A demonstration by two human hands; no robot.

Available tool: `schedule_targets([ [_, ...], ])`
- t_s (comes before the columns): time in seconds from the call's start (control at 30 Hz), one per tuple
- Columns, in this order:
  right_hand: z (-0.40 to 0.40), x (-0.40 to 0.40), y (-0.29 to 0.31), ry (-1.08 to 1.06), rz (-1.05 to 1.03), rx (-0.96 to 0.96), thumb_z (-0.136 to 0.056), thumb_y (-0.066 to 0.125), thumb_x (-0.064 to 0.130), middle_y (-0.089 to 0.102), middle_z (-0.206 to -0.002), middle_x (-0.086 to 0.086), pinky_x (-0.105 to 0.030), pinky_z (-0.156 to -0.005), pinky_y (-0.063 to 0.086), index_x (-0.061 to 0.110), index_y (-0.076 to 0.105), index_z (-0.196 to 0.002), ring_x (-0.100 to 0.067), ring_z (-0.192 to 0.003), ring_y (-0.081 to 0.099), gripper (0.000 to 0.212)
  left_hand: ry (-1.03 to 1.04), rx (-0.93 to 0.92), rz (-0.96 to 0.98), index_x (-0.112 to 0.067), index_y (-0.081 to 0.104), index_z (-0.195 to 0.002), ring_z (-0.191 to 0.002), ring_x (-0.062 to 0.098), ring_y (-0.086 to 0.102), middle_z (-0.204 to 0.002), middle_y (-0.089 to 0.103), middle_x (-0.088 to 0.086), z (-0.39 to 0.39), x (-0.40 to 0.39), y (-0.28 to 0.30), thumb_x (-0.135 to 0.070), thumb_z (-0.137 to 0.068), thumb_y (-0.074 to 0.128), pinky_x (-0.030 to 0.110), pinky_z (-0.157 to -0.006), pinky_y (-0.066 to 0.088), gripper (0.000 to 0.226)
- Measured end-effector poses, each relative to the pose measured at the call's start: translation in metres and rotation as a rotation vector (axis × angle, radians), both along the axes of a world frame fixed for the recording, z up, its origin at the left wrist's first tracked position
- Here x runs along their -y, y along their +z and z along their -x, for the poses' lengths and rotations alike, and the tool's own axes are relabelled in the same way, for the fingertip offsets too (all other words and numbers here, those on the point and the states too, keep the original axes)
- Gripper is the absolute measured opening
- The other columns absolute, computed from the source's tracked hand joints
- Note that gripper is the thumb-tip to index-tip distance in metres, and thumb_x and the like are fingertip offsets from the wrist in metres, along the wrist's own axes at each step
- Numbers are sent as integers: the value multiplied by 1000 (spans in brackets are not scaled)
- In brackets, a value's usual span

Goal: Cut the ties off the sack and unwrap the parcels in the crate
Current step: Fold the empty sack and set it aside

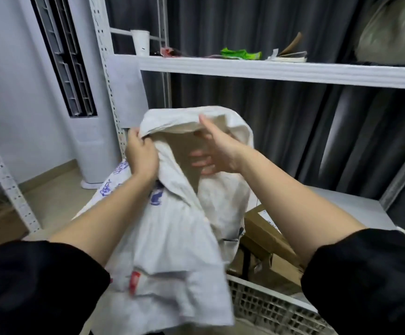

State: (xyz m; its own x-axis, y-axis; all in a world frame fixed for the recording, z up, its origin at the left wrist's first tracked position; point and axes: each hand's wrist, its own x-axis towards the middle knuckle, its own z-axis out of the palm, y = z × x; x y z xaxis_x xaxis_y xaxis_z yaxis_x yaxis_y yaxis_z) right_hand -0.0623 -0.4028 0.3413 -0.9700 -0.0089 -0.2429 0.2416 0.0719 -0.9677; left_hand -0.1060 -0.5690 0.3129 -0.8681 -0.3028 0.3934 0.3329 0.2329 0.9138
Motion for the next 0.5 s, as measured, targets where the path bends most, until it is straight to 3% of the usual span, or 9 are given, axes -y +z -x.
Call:
schedule_targets([
  [0.1,8,16,17,20,203,-80,-74,35,84,66,-119,-10,-43,-96,46,12,59,-128,-28,-113,60,93,-123,-219,14,-1,49,-113,-88,15,47,-101,54,2,-28,-15,-11,1,-86,43,21,-69,31,28],
  [0.2,20,21,30,-210,312,-253,-87,56,51,72,-98,-13,-34,-84,53,4,66,-103,-25,-92,68,51,-296,-264,58,-4,41,-117,-99,17,49,-112,49,7,-44,-25,-42,-13,-85,53,18,-83,39,36],
  [0.23,23,21,33,-327,284,-282,-89,58,36,70,-87,-11,-32,-79,53,3,65,-91,-25,-86,67,34,-416,-224,134,-7,40,-119,-103,20,52,-115,49,8,-50,-29,-52,-29,-85,55,23,-89,42,43],
  [0.3,28,6,34,-517,197,-280,-85,59,25,66,-79,-7,-32,-78,51,3,65,-82,-27,-87,65,23,-702,-73,376,-11,44,-122,-112,20,55,-122,50,9,-55,-31,-64,-52,-84,51,31,-96,45,57],
  [0.37,26,-21,29,-604,145,-261,-81,59,26,66,-81,-9,-31,-74,53,6,65,-82,-30,-85,67,21,-984,125,477,-9,56,-116,-106,18,61,-118,58,10,-61,-28,-53,-42,-94,50,34,-87,50,41],
  [0.4,22,-38,26,-602,138,-244,-79,60,26,67,-79,-9,-31,-75,54,9,65,-78,-31,-84,69,19,-1018,90,456,-10,62,-105,-91,15,66,-103,66,9,-61,-25,-46,-33,-97,49,34,-76,54,27],
  [0.43,13,-53,23,-600,131,-240,-77,60,25,65,-74,-8,-31,-77,54,12,64,-71,-30,-79,69,15,-946,-76,438,-14,65,-91,-73,11,67,-85,69,3,-61,-21,-38,-27,-98,49,34,-67,54,22],
  [0.5,-8,-87,17,-569,94,-267,-69,62,22,56,-64,-6,-28,-71,49,16,59,-60,-23,-66,62,11,-616,-396,360,-22,60,-78,-58,10,64,-66,63,-8,-54,-11,-25,-28,-95,47,35,-59,52,23],
])
